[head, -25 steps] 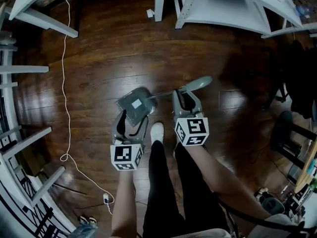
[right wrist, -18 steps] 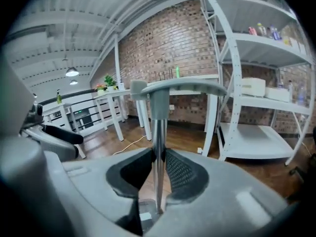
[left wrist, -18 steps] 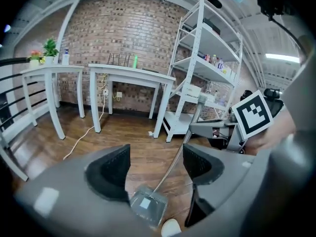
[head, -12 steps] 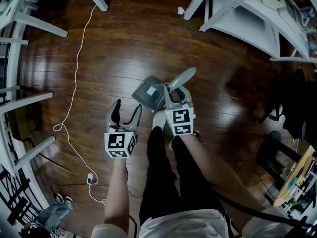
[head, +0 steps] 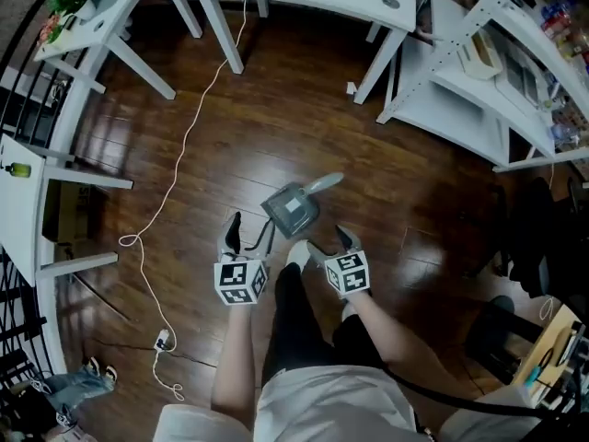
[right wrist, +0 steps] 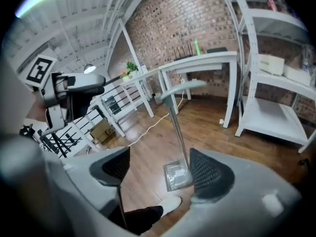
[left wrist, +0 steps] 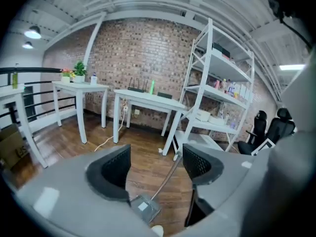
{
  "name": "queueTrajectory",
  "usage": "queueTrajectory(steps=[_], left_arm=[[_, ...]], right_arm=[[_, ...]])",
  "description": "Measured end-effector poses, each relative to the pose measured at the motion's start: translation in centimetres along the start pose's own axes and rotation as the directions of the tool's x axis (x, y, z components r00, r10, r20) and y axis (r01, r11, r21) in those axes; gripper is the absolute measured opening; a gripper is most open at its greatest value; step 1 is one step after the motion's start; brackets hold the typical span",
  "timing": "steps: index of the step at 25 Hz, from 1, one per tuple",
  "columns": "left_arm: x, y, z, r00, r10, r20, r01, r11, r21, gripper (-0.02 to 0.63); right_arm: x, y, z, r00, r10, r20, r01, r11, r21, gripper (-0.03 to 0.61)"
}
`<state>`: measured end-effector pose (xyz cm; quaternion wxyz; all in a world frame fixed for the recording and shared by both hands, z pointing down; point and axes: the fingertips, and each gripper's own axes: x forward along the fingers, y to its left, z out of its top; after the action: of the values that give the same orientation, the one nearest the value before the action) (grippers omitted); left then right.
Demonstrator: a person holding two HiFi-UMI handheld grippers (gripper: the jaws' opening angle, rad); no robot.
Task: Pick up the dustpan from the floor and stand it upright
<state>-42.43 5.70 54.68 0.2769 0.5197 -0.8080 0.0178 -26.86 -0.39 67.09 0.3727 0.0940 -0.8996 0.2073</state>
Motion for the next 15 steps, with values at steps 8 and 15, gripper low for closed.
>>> queueTrajectory(steps=[8, 15], left_arm=[[-13.8, -17.3, 5.8, 0.982, 0.012, 0.189, -0.031, 0.995, 0.095, 0.348], [-22.5, -31.4, 7.5, 0.969, -0.044, 0.242, -0.004, 0.981, 0.195, 0.304]], right_arm=[[-24.4, 3.1, 5.0, 0.907, 0.198, 0.371, -0.133, 0.972, -0.193, 0.439], [-40.3, 3.5, 6.2, 0.836, 0.214, 0.506, -0.119, 0.970, -0.213, 0.439]])
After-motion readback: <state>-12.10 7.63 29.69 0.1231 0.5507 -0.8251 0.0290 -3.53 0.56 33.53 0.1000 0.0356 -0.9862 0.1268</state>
